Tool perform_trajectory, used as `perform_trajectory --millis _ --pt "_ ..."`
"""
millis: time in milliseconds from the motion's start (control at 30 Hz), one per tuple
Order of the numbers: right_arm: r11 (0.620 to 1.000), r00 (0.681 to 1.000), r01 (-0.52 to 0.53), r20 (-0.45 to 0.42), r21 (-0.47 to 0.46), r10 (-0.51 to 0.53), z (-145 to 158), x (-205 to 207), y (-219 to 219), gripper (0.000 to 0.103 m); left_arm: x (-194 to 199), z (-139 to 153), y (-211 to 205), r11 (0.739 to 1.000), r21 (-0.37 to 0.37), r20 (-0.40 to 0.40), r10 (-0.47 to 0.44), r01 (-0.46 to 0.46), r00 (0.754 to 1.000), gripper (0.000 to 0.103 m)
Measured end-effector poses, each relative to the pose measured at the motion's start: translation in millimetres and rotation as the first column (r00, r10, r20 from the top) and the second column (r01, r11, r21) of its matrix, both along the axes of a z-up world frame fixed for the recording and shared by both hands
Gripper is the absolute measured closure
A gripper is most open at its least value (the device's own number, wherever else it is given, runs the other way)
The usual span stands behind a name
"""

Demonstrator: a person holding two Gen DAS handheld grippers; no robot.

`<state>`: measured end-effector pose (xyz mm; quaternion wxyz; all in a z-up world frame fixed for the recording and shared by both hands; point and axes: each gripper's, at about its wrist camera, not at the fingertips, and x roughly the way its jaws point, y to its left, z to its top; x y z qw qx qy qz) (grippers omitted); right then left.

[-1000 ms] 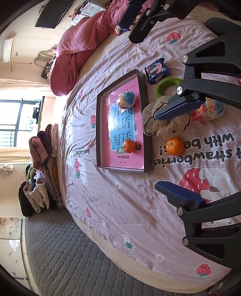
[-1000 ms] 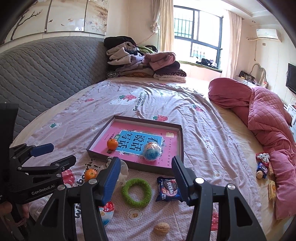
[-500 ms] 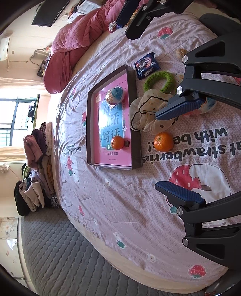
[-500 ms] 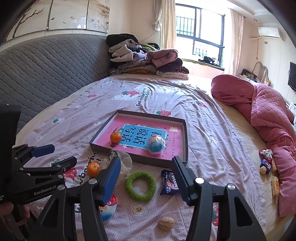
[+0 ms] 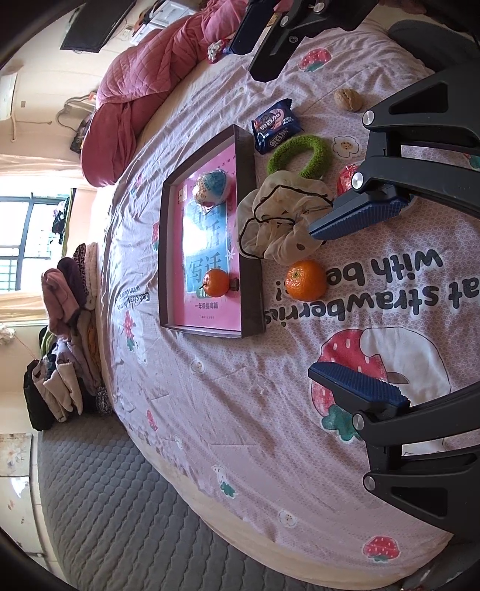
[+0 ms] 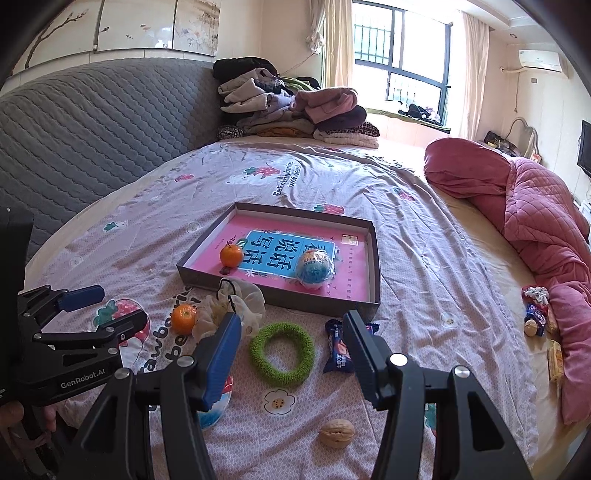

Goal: Organize objects
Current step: 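Withdraw left gripper toward the second mandarin while right gripper moves to the green ring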

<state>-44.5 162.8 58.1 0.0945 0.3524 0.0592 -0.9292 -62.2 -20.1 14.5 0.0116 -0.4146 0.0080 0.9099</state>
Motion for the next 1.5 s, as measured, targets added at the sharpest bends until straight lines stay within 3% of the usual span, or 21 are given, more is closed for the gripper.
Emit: perform_trajectory --millis 1500 --pt "0.998 0.991 -0.041 0.126 0.051 0.034 -64 0 -10 0.046 0 -43 -1 1.000 0.013 0.105 -0.011 0.009 0.994 0.033"
